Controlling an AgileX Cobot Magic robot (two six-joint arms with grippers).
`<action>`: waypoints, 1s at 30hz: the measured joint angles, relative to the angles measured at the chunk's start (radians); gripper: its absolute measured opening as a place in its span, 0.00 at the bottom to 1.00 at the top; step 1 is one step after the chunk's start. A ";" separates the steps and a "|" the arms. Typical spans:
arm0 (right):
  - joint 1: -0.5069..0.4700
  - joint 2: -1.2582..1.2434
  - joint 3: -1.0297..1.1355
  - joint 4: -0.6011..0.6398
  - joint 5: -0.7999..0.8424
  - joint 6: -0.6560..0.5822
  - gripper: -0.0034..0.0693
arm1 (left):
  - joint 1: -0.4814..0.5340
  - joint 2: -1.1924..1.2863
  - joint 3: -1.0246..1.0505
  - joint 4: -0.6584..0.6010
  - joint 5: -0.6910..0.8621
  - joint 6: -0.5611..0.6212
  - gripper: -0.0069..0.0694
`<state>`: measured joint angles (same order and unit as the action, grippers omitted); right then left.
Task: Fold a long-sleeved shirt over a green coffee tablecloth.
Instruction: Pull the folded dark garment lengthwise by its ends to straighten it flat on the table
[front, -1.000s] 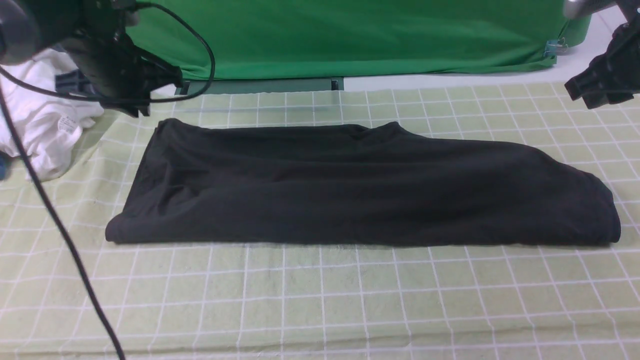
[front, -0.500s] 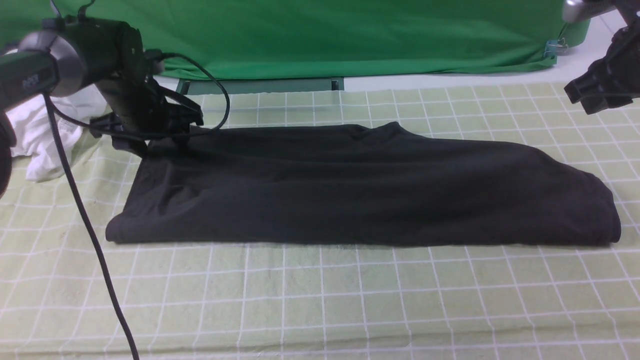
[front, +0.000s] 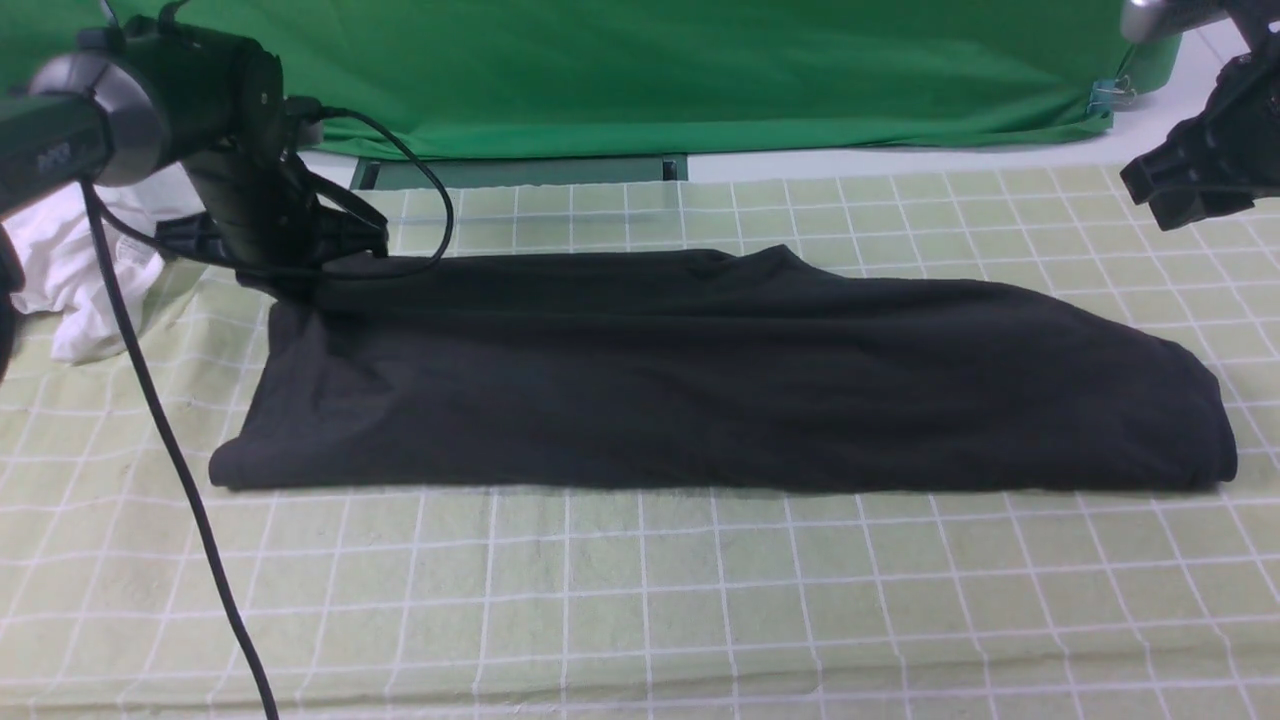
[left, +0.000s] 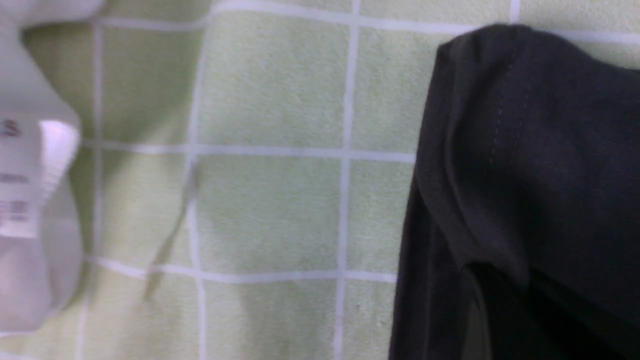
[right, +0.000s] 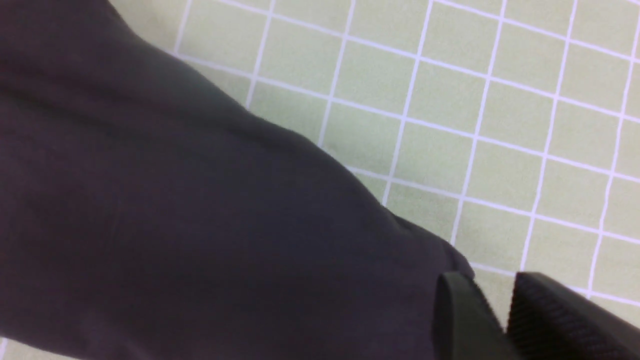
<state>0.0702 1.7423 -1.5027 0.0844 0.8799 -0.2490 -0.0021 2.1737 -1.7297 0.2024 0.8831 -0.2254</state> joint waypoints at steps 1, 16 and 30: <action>0.000 0.000 0.000 0.000 0.000 0.000 0.26 | 0.000 -0.007 0.000 0.013 0.003 0.000 0.10; 0.000 0.000 0.000 -0.011 0.059 0.007 0.42 | 0.000 -0.018 -0.001 0.087 0.038 0.002 0.36; -0.125 0.027 0.000 -0.027 0.142 0.083 0.74 | -0.010 -0.104 -0.147 -0.114 0.132 0.086 0.59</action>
<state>-0.0544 1.7695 -1.5027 0.0570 1.0216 -0.1658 -0.0117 2.0694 -1.8772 0.0888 1.0147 -0.1390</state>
